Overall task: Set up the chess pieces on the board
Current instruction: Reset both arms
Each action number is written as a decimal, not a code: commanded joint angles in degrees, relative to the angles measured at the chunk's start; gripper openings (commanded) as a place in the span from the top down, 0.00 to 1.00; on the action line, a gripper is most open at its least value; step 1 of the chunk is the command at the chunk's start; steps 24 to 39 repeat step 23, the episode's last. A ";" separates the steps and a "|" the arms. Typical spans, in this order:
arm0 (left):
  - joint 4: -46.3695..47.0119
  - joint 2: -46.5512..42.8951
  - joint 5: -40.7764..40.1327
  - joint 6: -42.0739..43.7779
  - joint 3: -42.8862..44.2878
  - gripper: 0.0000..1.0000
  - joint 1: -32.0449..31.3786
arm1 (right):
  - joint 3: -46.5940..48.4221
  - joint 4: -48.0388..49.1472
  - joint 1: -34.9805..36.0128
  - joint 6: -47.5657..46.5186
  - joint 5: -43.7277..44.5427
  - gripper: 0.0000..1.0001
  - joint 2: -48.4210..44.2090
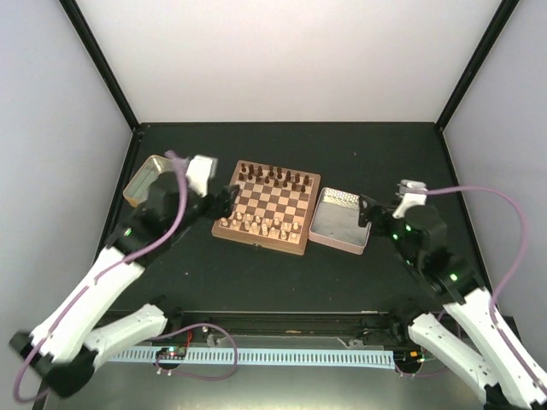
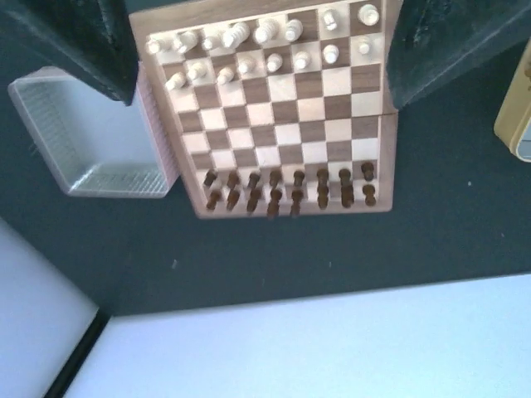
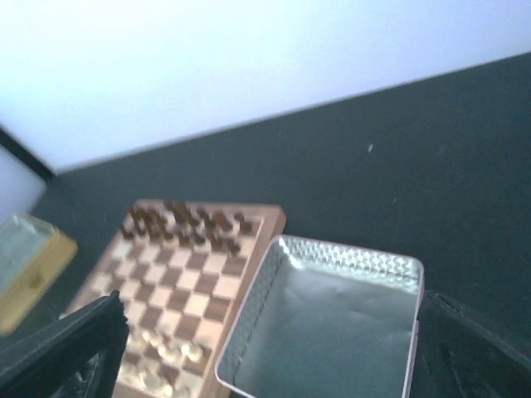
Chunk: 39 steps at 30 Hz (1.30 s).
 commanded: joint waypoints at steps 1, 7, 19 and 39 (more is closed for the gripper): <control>5.21 -14.73 -4.18 3.26 -6.20 0.07 0.46 | 4.86 -8.78 0.13 0.47 11.87 0.01 -7.38; -0.36 -29.17 -8.68 2.74 -7.50 0.01 0.43 | 11.13 -19.25 0.14 2.11 15.62 0.00 -12.43; -12.23 -41.61 -15.46 1.07 -3.72 0.01 0.46 | 16.41 -26.91 0.13 2.69 19.56 0.00 -20.07; -12.93 -41.80 -15.49 0.82 -2.73 0.01 0.41 | 16.20 -26.54 0.14 3.13 18.61 0.00 -20.29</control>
